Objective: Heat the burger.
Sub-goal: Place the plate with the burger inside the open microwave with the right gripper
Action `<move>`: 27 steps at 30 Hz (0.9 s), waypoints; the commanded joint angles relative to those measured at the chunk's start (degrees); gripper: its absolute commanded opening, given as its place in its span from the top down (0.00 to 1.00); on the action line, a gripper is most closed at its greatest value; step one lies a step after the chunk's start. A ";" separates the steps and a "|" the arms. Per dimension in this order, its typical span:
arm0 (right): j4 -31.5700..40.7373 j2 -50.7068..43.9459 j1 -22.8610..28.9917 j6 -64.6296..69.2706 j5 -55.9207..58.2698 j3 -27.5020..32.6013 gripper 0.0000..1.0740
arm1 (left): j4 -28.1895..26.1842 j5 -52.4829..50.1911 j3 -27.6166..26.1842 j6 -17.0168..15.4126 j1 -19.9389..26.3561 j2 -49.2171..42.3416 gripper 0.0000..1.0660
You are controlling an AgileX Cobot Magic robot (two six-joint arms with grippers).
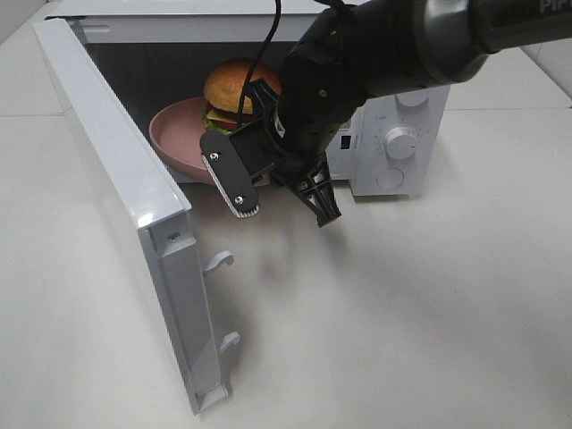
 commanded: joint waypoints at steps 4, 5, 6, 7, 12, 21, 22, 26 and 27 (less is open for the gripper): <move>2.12 3.67 -0.11 -4.76 2.86 -7.85 1.00 | 0.11 0.00 0.06 -0.29 -0.23 -1.15 0.04; 2.92 4.98 -0.11 -5.61 4.70 -10.66 1.00 | 0.29 0.00 0.06 -0.29 -0.23 -1.15 0.04; 2.92 4.98 -0.11 -5.61 4.70 -10.66 1.00 | 0.29 0.00 0.06 -0.29 -0.23 -1.15 0.04; 2.92 5.61 -0.11 -5.73 5.39 -11.97 1.00 | 0.34 0.00 0.06 -0.29 -0.23 -1.15 0.04; 2.92 7.62 -0.11 -5.79 6.99 -16.21 1.00 | 0.40 0.00 0.06 -0.29 -0.23 -1.15 0.04; 2.12 10.54 -1.43 -6.42 8.59 -20.23 1.00 | 0.52 0.00 0.06 -0.29 -0.23 -1.15 0.04; 2.12 10.54 -1.43 -6.42 8.59 -20.23 1.00 | 0.52 0.00 0.06 -0.29 -0.23 -1.15 0.04; 2.06 12.43 -2.75 -6.42 8.71 -22.40 1.00 | 0.69 0.00 0.06 -0.23 -0.23 -1.15 0.04; 2.06 12.43 -2.75 -6.42 8.71 -22.40 1.00 | 0.69 0.00 0.06 -0.23 -0.23 -1.15 0.04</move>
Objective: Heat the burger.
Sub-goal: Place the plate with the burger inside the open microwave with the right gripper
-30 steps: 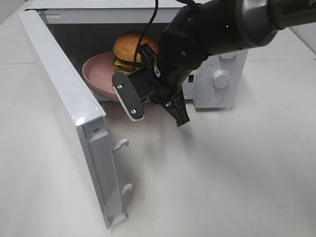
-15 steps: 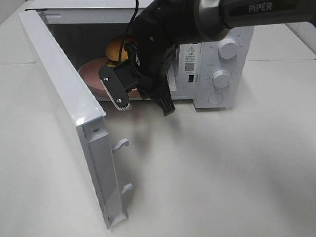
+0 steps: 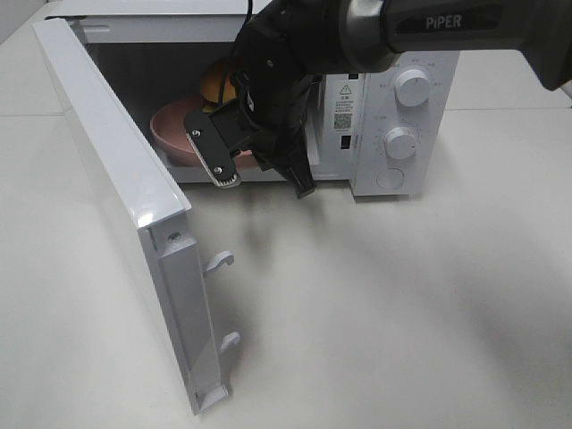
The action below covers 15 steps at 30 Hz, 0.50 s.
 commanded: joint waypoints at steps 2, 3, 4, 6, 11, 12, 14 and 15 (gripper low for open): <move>-1.72 1.49 -0.74 -0.46 -2.18 -3.72 1.00 | -0.11 0.00 0.06 -0.23 -0.23 -1.15 0.04; -1.72 1.49 -0.74 -0.46 -2.18 -3.72 1.00 | -0.11 0.00 0.06 -0.23 -0.23 -1.15 0.04; -1.72 1.95 -0.97 -0.46 -2.12 -4.35 1.00 | -0.06 0.00 0.06 -0.23 -0.23 -1.15 0.04; -1.72 2.92 -1.43 -0.40 -2.12 -5.90 1.00 | -0.06 0.00 0.06 -0.23 -0.23 -1.15 0.04; -1.72 5.44 -1.89 -0.40 -0.69 -9.80 1.00 | -0.06 0.00 0.06 -0.23 -0.23 -1.15 0.04; -1.83 6.13 -2.12 -0.34 -0.92 -11.06 1.00 | -0.06 0.00 0.06 -0.23 -0.23 -1.15 0.04; -1.83 6.53 -2.41 -0.23 -0.86 -11.86 1.00 | -0.06 0.00 0.06 -0.23 -0.23 -1.15 0.04; -2.01 7.51 -2.64 0.06 -0.86 -13.24 1.00 | -0.06 0.00 0.06 -0.23 -0.23 -1.15 0.04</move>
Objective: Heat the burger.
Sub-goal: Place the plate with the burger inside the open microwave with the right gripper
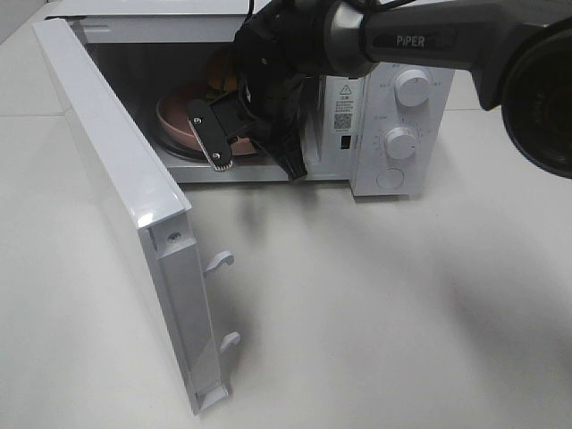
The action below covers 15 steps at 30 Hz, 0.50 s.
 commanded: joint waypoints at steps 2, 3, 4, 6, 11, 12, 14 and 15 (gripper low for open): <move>-1.78 1.03 -0.69 0.52 -2.06 -3.55 1.00 | -0.06 0.00 0.06 -0.23 -0.23 -1.15 0.04; -1.78 1.43 -0.69 0.52 -2.06 -4.13 1.00 | -0.06 0.00 0.06 -0.23 -0.23 -1.15 0.04; -1.78 1.43 -0.69 0.52 -2.06 -4.13 1.00 | -0.06 0.00 0.06 -0.23 -0.23 -1.15 0.04; -1.72 2.41 -0.69 0.52 -2.52 -5.21 1.00 | 0.06 0.00 0.06 -0.23 -0.23 -1.15 0.04; -1.60 2.75 -1.26 0.52 -4.53 -5.61 1.00 | 0.34 0.00 0.06 -0.23 -0.23 -1.15 0.04; -1.60 2.75 -1.26 0.52 -4.53 -5.61 1.00 | 0.34 0.00 0.06 -0.23 -0.23 -1.15 0.04; -1.60 2.75 -1.32 0.52 -4.93 -5.61 1.00 | 0.34 0.00 0.06 -0.23 -0.23 -1.15 0.04; -1.60 2.75 -1.32 0.52 -4.93 -5.61 1.00 | 0.34 0.00 0.06 -0.23 -0.23 -1.15 0.04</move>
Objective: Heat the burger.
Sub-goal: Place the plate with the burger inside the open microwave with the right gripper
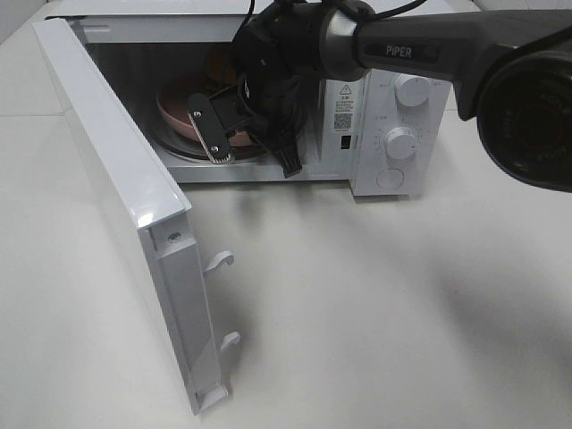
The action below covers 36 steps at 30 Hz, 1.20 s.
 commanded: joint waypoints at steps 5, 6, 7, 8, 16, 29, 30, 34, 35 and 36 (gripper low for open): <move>-0.92 -0.23 -0.46 0.40 -4.01 -1.03 1.00 | 0.06 0.00 0.06 -0.23 -0.23 -1.15 0.04; -0.92 -0.23 -0.46 0.40 -4.01 -1.03 1.00 | 0.06 0.00 0.06 -0.23 -0.23 -1.15 0.04; -0.80 -0.23 -0.46 0.40 -3.90 -1.03 1.00 | 0.06 0.00 0.06 -0.23 -0.23 -1.15 0.04; 0.11 -0.23 -0.46 0.40 -3.67 -1.03 1.00 | 0.06 0.00 0.06 -0.23 -0.23 -1.15 0.04; 2.06 -0.23 0.52 -1.20 -4.81 -1.03 1.00 | 0.06 0.00 0.06 -0.23 -0.23 -1.15 0.04; 3.61 -0.23 1.55 -1.78 -4.18 -1.03 1.00 | 0.06 0.00 0.06 -0.23 -0.23 -1.15 0.04; 3.61 -0.23 1.55 -1.78 -4.18 -1.03 1.00 | 0.06 0.00 0.06 -0.23 -0.23 -1.15 0.04; 3.67 -0.23 1.55 -1.72 -3.32 -1.03 0.99 | 0.06 0.00 0.06 -0.23 -0.23 -1.15 0.04; 3.67 -0.23 1.55 -1.55 -3.27 -1.03 0.98 | 0.06 0.00 0.06 -0.23 -0.23 -1.15 0.04; 3.67 -0.23 1.55 -1.55 -3.27 -1.03 0.98 | 0.06 0.00 0.06 -0.23 -0.23 -1.15 0.04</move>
